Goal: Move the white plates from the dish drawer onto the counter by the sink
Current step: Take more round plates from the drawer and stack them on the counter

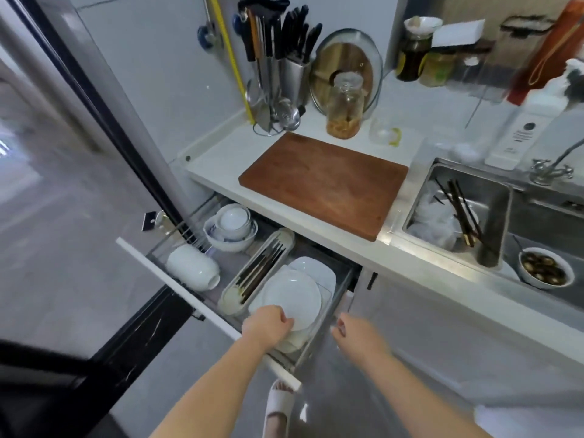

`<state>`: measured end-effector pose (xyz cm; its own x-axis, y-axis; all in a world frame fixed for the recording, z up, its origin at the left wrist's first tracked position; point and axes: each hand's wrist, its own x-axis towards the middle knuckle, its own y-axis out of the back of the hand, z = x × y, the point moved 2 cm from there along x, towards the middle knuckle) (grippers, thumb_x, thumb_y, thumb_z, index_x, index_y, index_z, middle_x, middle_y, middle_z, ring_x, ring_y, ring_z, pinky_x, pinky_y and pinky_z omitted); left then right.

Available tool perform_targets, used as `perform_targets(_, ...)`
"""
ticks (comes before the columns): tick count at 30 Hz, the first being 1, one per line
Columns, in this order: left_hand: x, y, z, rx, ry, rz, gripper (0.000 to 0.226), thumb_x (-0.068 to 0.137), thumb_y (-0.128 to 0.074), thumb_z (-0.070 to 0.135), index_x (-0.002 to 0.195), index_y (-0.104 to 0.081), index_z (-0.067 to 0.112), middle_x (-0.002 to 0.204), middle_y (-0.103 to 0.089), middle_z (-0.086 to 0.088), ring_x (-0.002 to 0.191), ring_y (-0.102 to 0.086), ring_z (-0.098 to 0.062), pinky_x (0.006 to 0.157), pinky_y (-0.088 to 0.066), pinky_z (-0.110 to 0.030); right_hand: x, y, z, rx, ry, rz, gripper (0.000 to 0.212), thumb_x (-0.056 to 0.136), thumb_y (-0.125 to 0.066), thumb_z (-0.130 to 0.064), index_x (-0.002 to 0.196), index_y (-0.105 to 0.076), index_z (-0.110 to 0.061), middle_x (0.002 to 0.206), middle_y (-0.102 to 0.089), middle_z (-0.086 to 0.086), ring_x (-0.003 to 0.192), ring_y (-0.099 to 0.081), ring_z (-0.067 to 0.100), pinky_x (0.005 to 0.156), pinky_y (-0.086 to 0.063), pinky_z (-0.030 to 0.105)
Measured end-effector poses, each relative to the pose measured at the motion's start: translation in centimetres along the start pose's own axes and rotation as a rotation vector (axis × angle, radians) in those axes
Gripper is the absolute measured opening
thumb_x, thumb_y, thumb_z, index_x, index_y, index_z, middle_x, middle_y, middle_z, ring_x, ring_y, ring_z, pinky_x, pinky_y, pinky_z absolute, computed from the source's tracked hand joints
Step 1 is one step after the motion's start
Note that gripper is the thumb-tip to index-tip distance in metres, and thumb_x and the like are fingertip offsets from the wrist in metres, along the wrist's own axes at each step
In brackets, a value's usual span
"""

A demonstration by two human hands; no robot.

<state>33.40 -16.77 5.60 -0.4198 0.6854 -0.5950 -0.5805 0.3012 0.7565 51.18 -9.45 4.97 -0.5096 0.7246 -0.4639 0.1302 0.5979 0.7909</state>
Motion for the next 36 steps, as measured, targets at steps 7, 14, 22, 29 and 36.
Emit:
perform_targets(7,7.8,2.1,-5.1,-0.043,0.043,-0.105,0.032,0.091,-0.046,0.041,0.112,-0.06,0.021,0.112,-0.066,-0.002,0.104,-0.062,-0.023,0.088,-0.052,-0.035,7.6,-3.3,-4.0,0.067,-0.15,-0.073,0.03,0.093,-0.041,-0.039,0.109,-0.053,-0.017,0.1,-0.065,0.003,0.087,-0.06,0.02,0.069,-0.046,0.032)
perform_targets(14,16.5,0.7,-7.6,0.01,0.046,-0.195,0.038,0.096,-0.041,0.031,0.13,-0.048,0.019,0.123,-0.062,-0.005,0.109,-0.061,-0.024,0.086,-0.051,-0.036,14.8,-7.9,-4.6,0.187,-0.439,-0.137,0.039,0.093,-0.048,-0.033,0.121,-0.048,-0.006,0.116,-0.064,0.015,0.106,-0.061,0.031,0.079,-0.046,0.032)
perform_targets(22,22.4,-2.0,-7.7,0.062,0.118,-0.268,0.05,0.096,-0.043,0.028,0.142,-0.028,0.015,0.122,-0.062,-0.007,0.107,-0.062,-0.028,0.084,-0.053,-0.041,19.5,-10.8,-2.5,0.237,-0.674,-0.171,0.057,0.091,-0.053,-0.022,0.137,-0.033,0.005,0.129,-0.054,0.023,0.116,-0.057,0.035,0.091,-0.048,0.038)
perform_targets(29,25.1,-3.3,-7.9,0.172,0.132,-0.242,0.048,0.098,-0.038,0.028,0.142,-0.027,0.011,0.117,-0.065,-0.007,0.1,-0.065,-0.027,0.073,-0.051,-0.038,22.2,-12.5,-1.2,0.139,-0.767,-0.272,0.044,0.094,-0.03,0.0,0.139,-0.03,0.001,0.135,-0.052,0.018,0.124,-0.052,0.033,0.098,-0.044,0.044)
perform_targets(36,25.9,-3.8,-8.4,0.255,0.109,-0.217,0.047,0.099,-0.04,0.029,0.14,-0.028,0.009,0.112,-0.067,-0.007,0.097,-0.067,-0.026,0.071,-0.052,-0.037,22.7,-12.2,-0.6,0.088,-0.79,-0.187,0.039,0.094,-0.032,0.003,0.131,-0.038,-0.003,0.123,-0.061,0.015,0.112,-0.061,0.031,0.087,-0.05,0.043)
